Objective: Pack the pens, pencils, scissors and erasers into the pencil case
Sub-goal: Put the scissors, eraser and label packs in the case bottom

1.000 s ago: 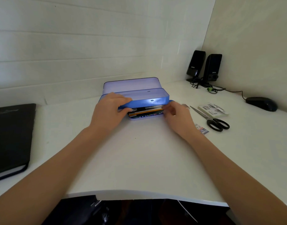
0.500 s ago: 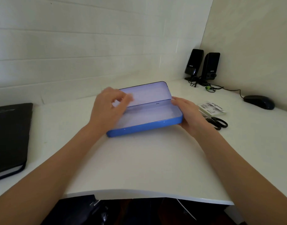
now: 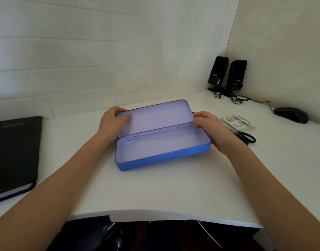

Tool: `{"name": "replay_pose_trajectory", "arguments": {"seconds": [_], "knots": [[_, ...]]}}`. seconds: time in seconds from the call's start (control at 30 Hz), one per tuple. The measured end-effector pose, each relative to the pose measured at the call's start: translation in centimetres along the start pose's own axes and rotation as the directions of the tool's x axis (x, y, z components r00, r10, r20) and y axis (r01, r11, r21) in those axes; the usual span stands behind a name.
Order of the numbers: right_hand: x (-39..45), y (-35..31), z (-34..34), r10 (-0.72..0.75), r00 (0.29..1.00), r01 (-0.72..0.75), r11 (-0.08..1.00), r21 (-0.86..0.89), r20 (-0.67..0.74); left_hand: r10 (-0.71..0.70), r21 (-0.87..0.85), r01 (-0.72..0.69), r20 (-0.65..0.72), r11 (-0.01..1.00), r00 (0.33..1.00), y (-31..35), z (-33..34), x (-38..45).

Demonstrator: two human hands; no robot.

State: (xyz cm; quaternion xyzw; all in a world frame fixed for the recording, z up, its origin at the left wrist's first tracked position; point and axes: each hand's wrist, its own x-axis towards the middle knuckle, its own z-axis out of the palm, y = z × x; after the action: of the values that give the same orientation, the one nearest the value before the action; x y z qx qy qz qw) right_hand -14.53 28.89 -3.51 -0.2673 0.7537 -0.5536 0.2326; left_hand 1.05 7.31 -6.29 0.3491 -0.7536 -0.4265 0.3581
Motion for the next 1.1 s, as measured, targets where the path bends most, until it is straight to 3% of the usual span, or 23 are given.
{"name": "replay_pose_trajectory", "arguments": {"seconds": [0.1,0.27,0.47,0.63,0.7,0.8,0.87,0.97,1.1], "knots": [[-0.1,0.2,0.0,-0.104,0.991,0.086,0.978,-0.192,-0.085,0.077,0.044,-0.078,0.013,0.996,0.997,0.1,0.3,-0.3],[0.1,0.8,-0.3,-0.167,0.984,0.131,0.924,-0.360,-0.070,0.129,-0.027,-0.129,-0.032,0.991,0.991,0.3,0.5,-0.3],[-0.1,0.6,-2.6,-0.296,0.892,0.060,0.827,-0.558,-0.343,0.110,-0.106,-0.106,0.031,0.989,0.993,0.5,1.1,-0.6],[-0.1,0.9,-3.9,-0.103,0.905,-0.243,0.671,-0.701,-0.412,0.101,-0.108,-0.083,0.168,0.991,0.981,0.9,1.6,-1.2],[0.0,0.9,-4.1,-0.063,0.931,-0.227,0.669,-0.708,-0.358,0.105,-0.110,-0.085,0.185,0.990,0.977,0.9,1.6,-1.5],[-0.1,1.1,-3.9,0.066,0.985,-0.161,0.665,-0.729,-0.158,0.119,-0.097,-0.103,0.176,0.990,0.977,0.9,1.7,-1.5],[-0.1,1.1,-3.8,0.040,0.991,-0.118,0.689,-0.715,-0.126,0.137,-0.063,-0.128,0.172,0.990,0.976,1.0,1.9,-1.4],[0.3,1.2,-4.3,-0.097,0.949,-0.167,0.651,-0.741,-0.299,0.158,-0.036,-0.154,0.170,0.987,0.973,1.0,2.2,-1.4],[0.8,2.1,-5.0,0.002,0.885,-0.394,0.536,-0.746,-0.466,0.160,-0.023,-0.158,0.163,0.987,0.974,1.1,2.2,-1.6]]}}
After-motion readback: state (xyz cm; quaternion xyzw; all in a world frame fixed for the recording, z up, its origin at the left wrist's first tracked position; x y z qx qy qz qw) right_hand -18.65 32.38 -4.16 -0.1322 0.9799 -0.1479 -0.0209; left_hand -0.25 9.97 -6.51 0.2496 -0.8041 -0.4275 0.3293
